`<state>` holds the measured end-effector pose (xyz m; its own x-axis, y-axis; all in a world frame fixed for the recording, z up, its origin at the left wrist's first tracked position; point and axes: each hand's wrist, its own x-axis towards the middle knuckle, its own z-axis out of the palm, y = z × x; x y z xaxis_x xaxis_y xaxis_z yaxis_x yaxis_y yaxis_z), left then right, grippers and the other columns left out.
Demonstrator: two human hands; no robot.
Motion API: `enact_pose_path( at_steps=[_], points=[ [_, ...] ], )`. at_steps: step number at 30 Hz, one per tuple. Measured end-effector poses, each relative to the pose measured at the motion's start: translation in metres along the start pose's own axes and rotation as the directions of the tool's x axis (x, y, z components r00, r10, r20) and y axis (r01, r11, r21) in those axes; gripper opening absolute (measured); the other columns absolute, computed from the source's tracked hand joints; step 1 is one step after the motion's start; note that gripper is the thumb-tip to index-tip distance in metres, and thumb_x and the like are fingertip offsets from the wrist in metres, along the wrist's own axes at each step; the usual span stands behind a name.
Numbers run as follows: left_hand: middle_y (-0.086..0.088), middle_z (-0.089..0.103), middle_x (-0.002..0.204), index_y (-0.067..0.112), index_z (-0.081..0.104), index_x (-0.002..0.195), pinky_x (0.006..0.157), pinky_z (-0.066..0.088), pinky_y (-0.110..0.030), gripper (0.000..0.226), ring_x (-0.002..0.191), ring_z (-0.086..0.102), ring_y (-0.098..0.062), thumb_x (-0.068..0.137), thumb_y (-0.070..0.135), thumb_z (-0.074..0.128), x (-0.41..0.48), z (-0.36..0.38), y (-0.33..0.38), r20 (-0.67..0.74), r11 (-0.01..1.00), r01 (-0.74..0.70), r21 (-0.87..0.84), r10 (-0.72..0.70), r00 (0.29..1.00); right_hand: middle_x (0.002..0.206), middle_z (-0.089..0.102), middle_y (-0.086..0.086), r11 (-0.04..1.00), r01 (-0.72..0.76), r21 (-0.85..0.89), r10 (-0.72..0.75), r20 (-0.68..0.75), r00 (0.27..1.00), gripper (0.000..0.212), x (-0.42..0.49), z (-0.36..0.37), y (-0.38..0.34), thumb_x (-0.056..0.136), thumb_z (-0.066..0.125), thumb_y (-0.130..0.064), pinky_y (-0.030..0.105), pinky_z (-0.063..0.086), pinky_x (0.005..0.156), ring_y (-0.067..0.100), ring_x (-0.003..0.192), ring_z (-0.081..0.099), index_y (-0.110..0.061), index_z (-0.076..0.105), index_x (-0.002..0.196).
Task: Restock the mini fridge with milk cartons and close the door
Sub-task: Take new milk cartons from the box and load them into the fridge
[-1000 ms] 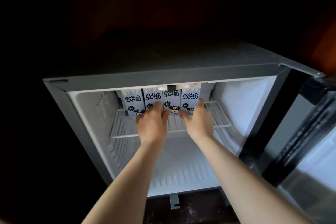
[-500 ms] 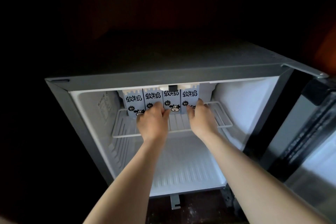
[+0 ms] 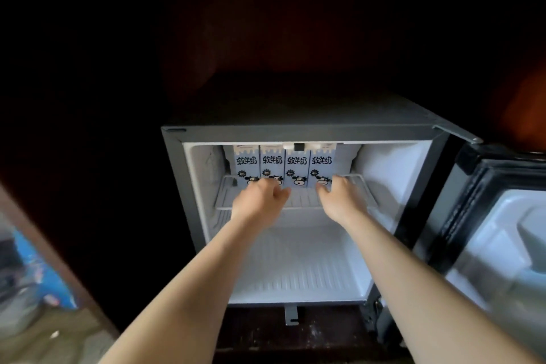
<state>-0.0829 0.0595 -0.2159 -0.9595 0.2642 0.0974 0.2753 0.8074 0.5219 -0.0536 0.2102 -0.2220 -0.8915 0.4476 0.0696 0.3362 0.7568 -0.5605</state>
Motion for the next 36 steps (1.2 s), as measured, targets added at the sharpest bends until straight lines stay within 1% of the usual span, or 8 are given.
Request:
enact_pose_path(
  at_steps=[7, 10, 12, 14, 17, 22, 29, 36],
  points=[
    [-0.01, 0.067, 0.101, 0.015, 0.062, 0.101, 0.085, 0.053, -0.038, 0.03, 0.093, 0.065, -0.026, 0.093, 0.04, 0.048, -0.057, -0.053, -0.025, 0.241, 0.995, -0.079, 0.057, 0.063, 0.968, 0.062, 0.036, 0.005, 0.97, 0.216, -0.113, -0.18, 0.267, 0.947, 0.034, -0.059, -0.02, -0.049, 0.091, 0.049, -0.03, 0.03, 0.024, 0.053, 0.023, 0.065, 0.041, -0.014, 0.038, 0.063],
    [-0.009, 0.066, 0.107, 0.014, 0.061, 0.108, 0.088, 0.052, -0.036, 0.031, 0.096, 0.064, -0.025, 0.095, 0.037, 0.045, -0.092, -0.084, -0.048, 0.255, 0.992, -0.073, 0.106, 0.043, 0.966, 0.069, 0.046, 0.011, 0.941, 0.324, -0.102, -0.262, 0.385, 0.885, 0.031, -0.095, -0.021, -0.079, 0.09, 0.047, -0.031, 0.03, 0.028, 0.061, 0.021, 0.068, 0.043, -0.006, 0.051, 0.073],
    [-0.006, 0.065, 0.111, 0.015, 0.06, 0.113, 0.091, 0.05, -0.036, 0.033, 0.1, 0.063, -0.024, 0.096, 0.037, 0.042, -0.119, -0.102, -0.071, 0.276, 0.984, -0.058, 0.167, 0.01, 0.961, 0.092, 0.065, 0.015, 0.916, 0.396, -0.067, -0.328, 0.443, 0.834, 0.037, -0.12, -0.018, -0.096, 0.092, 0.047, -0.034, 0.03, 0.041, 0.073, 0.022, 0.08, 0.056, -0.001, 0.06, 0.101],
    [-0.001, 0.063, 0.116, 0.019, 0.059, 0.116, 0.093, 0.048, -0.036, 0.033, 0.103, 0.061, -0.022, 0.096, 0.04, 0.041, -0.147, -0.119, -0.098, 0.32, 0.983, -0.001, 0.184, -0.059, 0.946, 0.118, 0.063, 0.011, 0.887, 0.459, -0.05, -0.374, 0.506, 0.777, 0.039, -0.148, -0.014, -0.113, 0.094, 0.048, -0.036, 0.039, 0.046, 0.092, 0.024, 0.105, 0.059, -0.008, 0.058, 0.119],
    [-0.001, 0.06, 0.12, 0.022, 0.054, 0.119, 0.096, 0.045, -0.037, 0.033, 0.107, 0.058, -0.022, 0.097, 0.042, 0.039, -0.189, -0.138, -0.14, 0.385, 0.968, 0.072, 0.239, -0.163, 0.908, 0.123, 0.061, 0.001, 0.824, 0.566, -0.025, -0.433, 0.615, 0.658, 0.044, -0.186, 0.002, -0.139, 0.096, 0.047, -0.038, 0.038, 0.045, 0.096, 0.02, 0.112, 0.056, -0.018, 0.048, 0.135],
    [-0.008, 0.061, 0.12, 0.014, 0.056, 0.119, 0.095, 0.043, -0.034, 0.036, 0.111, 0.055, -0.025, 0.097, 0.037, 0.04, -0.256, -0.141, -0.193, 0.306, 0.917, 0.194, 0.35, -0.307, 0.901, 0.129, 0.057, 0.0, 0.741, 0.671, 0.013, -0.465, 0.731, 0.499, 0.049, -0.237, 0.055, -0.174, 0.096, 0.047, -0.04, 0.038, 0.045, 0.096, 0.021, 0.114, 0.055, -0.019, 0.042, 0.139],
    [-0.001, 0.058, 0.125, 0.022, 0.048, 0.128, 0.093, 0.043, -0.031, 0.039, 0.11, 0.054, -0.021, 0.096, 0.043, 0.037, -0.357, -0.122, -0.262, 0.386, 0.868, 0.383, 0.318, -0.487, 0.784, 0.127, 0.055, 0.003, 0.686, 0.726, 0.044, -0.448, 0.813, 0.373, 0.039, -0.318, 0.141, -0.189, 0.093, 0.049, -0.037, 0.038, 0.042, 0.099, 0.023, 0.118, 0.05, -0.018, 0.054, 0.127],
    [0.0, 0.033, 0.149, 0.02, 0.031, 0.144, 0.109, 0.03, -0.033, 0.052, 0.134, 0.036, -0.02, 0.097, 0.043, 0.037, -0.445, -0.074, -0.302, 0.347, 0.785, 0.569, 0.247, -0.619, 0.704, 0.131, 0.052, 0.007, 0.583, 0.806, 0.105, -0.319, 0.942, 0.108, 0.04, -0.375, 0.216, -0.17, 0.097, 0.042, -0.031, 0.04, 0.045, 0.087, 0.027, 0.113, 0.051, -0.022, 0.042, 0.136]
  ],
)
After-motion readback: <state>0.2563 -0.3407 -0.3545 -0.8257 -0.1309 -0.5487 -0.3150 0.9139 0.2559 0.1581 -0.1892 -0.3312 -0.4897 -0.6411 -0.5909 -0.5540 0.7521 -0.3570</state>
